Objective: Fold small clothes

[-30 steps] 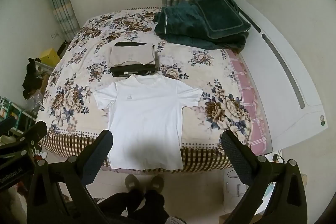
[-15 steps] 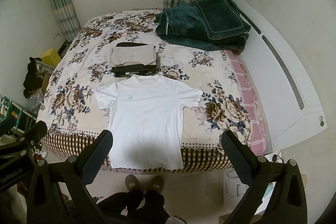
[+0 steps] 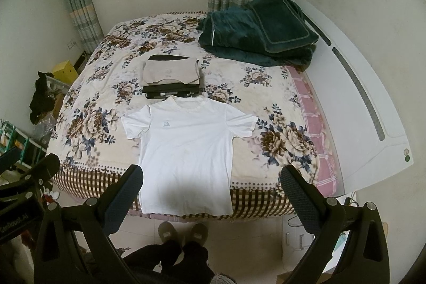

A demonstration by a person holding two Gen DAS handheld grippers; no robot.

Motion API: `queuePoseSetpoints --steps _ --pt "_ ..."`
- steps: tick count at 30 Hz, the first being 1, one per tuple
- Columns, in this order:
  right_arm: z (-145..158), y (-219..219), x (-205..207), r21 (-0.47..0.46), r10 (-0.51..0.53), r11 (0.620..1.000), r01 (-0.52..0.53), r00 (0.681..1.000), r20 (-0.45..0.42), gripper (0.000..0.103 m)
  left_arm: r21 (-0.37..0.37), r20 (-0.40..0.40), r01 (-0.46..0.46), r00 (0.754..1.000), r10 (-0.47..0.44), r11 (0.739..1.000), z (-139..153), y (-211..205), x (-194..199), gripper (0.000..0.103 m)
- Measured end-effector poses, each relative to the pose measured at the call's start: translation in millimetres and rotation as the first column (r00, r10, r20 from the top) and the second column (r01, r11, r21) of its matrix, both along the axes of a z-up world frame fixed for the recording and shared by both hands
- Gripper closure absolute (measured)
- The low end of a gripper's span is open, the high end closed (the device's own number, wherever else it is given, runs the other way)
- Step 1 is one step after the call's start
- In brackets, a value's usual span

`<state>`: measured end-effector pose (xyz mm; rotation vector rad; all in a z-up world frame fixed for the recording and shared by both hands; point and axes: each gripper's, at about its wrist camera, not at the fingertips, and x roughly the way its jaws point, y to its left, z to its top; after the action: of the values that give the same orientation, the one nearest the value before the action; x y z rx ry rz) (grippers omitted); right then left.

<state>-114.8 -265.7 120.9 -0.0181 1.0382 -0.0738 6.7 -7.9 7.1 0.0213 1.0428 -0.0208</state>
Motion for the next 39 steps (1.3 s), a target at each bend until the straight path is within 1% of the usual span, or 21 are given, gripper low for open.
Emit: queuePoseSetpoints --steps 8,11,25,32,35,39 --pt "8 5 1 -0.001 0.001 1.0 -0.001 1.0 0.002 0.0 -0.007 0.002 -0.003 1.0 0.003 1.0 2 0 -1 0.0" --pt "20 13 -1 -0.003 0.001 1.0 -0.001 1.0 0.001 0.0 -0.01 0.003 -0.003 1.0 0.003 1.0 4 1 0 0.0" --pt "23 14 -3 -0.005 0.002 1.0 -0.002 1.0 0.005 0.0 -0.016 0.008 -0.003 1.0 0.004 1.0 4 3 -2 0.0" --pt "17 10 -6 -0.004 0.001 1.0 -0.001 1.0 0.009 0.0 -0.019 0.011 -0.002 1.0 0.002 1.0 5 3 -2 0.0" --pt "30 19 1 -0.002 -0.004 1.0 0.004 1.0 0.01 0.0 -0.02 0.012 -0.004 1.0 0.004 1.0 4 5 -3 0.0" --pt "28 19 1 -0.002 -0.001 1.0 0.001 1.0 0.012 0.0 -0.021 0.013 -0.003 1.0 0.003 1.0 4 5 -4 0.0"
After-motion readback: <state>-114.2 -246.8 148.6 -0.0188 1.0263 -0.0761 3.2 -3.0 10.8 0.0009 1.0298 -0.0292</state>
